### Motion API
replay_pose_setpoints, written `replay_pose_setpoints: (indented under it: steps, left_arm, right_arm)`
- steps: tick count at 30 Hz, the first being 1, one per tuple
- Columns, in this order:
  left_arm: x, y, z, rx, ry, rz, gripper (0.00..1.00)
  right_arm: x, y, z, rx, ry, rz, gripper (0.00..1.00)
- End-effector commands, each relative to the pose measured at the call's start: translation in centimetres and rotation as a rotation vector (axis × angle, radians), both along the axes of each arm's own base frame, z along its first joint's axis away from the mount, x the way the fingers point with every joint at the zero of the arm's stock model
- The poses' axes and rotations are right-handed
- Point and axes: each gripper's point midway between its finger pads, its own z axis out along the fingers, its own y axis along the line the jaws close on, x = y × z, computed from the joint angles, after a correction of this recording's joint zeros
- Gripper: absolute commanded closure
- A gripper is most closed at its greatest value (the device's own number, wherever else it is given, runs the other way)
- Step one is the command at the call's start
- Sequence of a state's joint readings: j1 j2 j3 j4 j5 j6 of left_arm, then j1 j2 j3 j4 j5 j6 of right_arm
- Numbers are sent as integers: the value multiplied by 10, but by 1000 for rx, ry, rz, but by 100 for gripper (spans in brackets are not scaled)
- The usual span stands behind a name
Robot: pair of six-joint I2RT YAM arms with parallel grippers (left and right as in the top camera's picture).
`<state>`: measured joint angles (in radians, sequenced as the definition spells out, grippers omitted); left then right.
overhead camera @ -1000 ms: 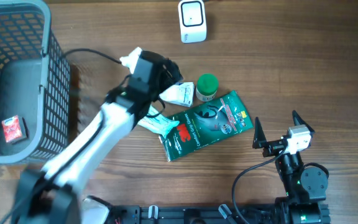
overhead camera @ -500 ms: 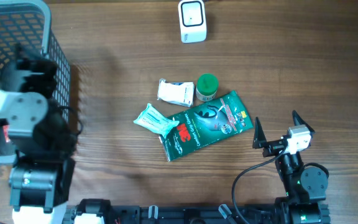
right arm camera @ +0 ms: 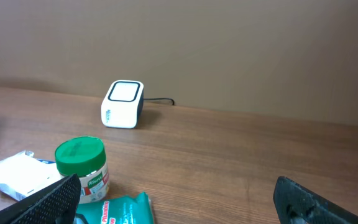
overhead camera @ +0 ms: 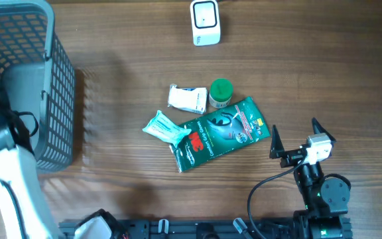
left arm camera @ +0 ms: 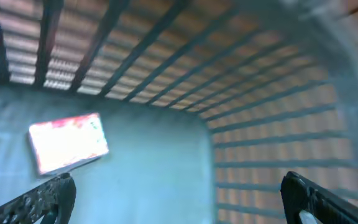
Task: Scan the item barcode
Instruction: 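Reach into the basket and grasp the red packet with the left gripper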
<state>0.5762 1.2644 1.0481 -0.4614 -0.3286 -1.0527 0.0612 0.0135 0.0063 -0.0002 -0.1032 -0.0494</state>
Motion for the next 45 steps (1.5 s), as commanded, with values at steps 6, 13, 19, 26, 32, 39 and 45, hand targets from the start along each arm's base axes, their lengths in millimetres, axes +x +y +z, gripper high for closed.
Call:
replay_pose_setpoints:
  steps: [6, 13, 19, 26, 32, 39, 45]
  left_arm:
    - [21, 8, -114, -263, 114, 83, 0]
    - [17, 10, -165, -348, 187, 140, 0]
    - [1, 18, -172, -374, 214, 184, 0]
    - [-17, 31, -175, -429, 179, 252, 0]
    - [-15, 33, -188, -448, 183, 249, 0]
    - [-18, 29, -211, -484, 234, 251, 21]
    - [-12, 24, -212, -500, 238, 182, 60]
  right_arm:
    - [0, -1, 2, 0, -11, -8, 0]
    - [0, -1, 2, 0, -12, -7, 0]
    - [0, -1, 2, -1, -12, -7, 0]
    - [0, -1, 2, -1, -11, -8, 0]
    - [0, -1, 2, 0, -11, -7, 0]
    - [0, -1, 2, 0, -12, -8, 0]
    - [0, -1, 2, 0, -11, -7, 0]
